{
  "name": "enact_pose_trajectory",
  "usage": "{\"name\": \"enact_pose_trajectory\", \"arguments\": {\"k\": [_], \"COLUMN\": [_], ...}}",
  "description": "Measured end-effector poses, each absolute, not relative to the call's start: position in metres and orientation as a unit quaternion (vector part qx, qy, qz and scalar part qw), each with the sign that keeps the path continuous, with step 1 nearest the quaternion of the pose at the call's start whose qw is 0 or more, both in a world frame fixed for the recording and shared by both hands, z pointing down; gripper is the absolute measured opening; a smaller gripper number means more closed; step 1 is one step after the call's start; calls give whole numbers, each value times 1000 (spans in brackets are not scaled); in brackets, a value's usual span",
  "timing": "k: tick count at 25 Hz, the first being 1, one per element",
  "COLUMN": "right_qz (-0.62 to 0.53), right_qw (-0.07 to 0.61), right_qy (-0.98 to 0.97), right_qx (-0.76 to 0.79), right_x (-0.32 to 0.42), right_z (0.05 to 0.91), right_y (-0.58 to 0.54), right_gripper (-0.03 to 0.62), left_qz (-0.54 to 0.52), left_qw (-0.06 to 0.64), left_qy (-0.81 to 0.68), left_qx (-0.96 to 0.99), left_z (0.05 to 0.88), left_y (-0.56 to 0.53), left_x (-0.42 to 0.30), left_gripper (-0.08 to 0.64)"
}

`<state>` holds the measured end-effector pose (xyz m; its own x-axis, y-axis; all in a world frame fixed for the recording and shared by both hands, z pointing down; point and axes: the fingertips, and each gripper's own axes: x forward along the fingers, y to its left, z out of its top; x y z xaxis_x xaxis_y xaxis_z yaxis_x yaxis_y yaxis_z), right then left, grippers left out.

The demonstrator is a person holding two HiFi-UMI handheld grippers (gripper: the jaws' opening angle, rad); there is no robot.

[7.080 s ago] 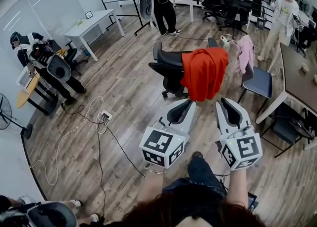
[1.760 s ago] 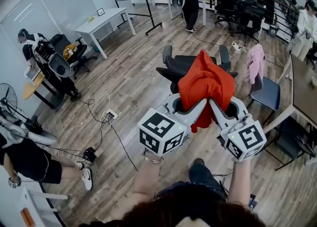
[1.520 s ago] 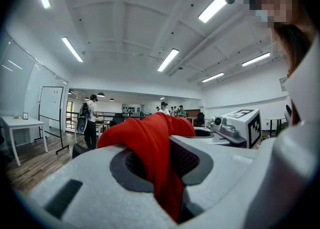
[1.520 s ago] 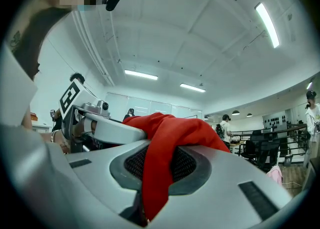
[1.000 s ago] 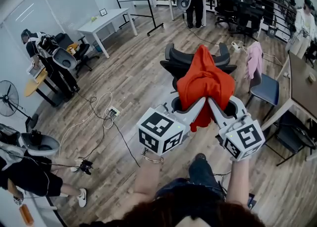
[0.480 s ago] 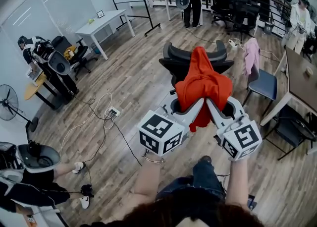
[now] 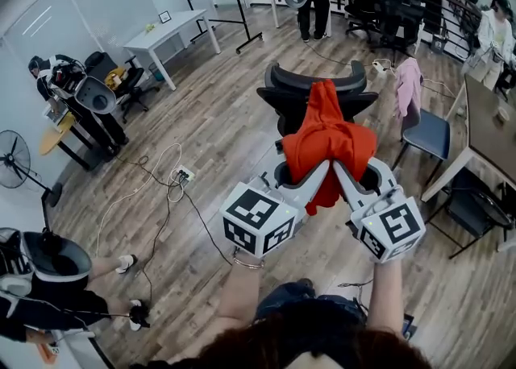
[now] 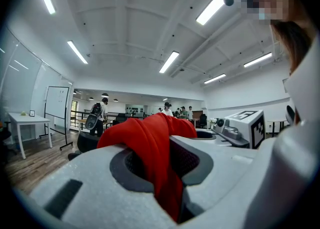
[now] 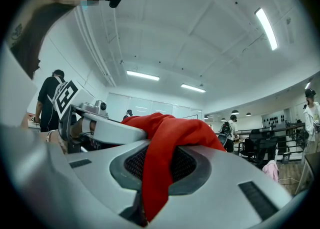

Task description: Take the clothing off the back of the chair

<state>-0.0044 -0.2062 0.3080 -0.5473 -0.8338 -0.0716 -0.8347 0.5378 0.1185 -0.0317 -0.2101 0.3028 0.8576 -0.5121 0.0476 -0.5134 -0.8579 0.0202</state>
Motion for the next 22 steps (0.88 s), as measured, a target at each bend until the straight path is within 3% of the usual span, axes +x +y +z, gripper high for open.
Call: {"name": "enact_pose_trajectory", "arguments": {"k": [22], "right_qz": [41], "right_qw": [2], "right_qy": [892], "right_qx": [-450], "right_x": [35], "right_z": [312], "right_y": [-107], "right_gripper": [70], "left_qz": [27], "left_qw": [41], "left_qy": [-293], "left_qx": [955], "left_z": [307], "left_y": [-111], "left_x": [7], "left_gripper": [92]}}
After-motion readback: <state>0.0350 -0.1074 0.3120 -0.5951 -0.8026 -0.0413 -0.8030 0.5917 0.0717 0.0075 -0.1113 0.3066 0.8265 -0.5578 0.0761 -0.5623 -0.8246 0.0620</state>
